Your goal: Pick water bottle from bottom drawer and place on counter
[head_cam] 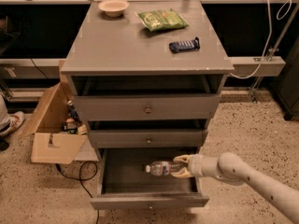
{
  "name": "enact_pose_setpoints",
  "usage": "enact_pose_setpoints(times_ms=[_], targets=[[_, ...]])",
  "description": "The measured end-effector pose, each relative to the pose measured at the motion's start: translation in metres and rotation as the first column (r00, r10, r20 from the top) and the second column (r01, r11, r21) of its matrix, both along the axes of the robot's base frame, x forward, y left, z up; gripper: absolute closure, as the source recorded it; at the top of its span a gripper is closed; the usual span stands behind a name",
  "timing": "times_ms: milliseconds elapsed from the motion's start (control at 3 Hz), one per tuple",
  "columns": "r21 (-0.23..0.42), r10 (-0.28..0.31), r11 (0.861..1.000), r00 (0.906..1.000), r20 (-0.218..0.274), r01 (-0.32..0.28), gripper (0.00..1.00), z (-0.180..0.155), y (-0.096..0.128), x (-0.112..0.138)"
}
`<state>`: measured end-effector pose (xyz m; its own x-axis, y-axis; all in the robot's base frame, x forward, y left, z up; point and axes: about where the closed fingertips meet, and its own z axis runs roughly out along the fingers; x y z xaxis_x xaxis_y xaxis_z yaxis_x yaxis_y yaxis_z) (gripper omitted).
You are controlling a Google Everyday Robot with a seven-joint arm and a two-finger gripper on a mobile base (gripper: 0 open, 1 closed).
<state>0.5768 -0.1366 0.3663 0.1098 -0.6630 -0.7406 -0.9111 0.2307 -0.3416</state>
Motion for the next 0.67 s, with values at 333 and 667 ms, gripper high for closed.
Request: enact_pose_setpoints(times_ms=[333, 667], targets=[[0.007, -0.006, 1.0, 0.9898, 0.143, 0.005, 1.0, 0.087, -0.004, -0.009], [0.023, -0.009, 1.0, 0.9626, 0.271, 0.003, 1.0, 0.199, -0.009, -0.018]])
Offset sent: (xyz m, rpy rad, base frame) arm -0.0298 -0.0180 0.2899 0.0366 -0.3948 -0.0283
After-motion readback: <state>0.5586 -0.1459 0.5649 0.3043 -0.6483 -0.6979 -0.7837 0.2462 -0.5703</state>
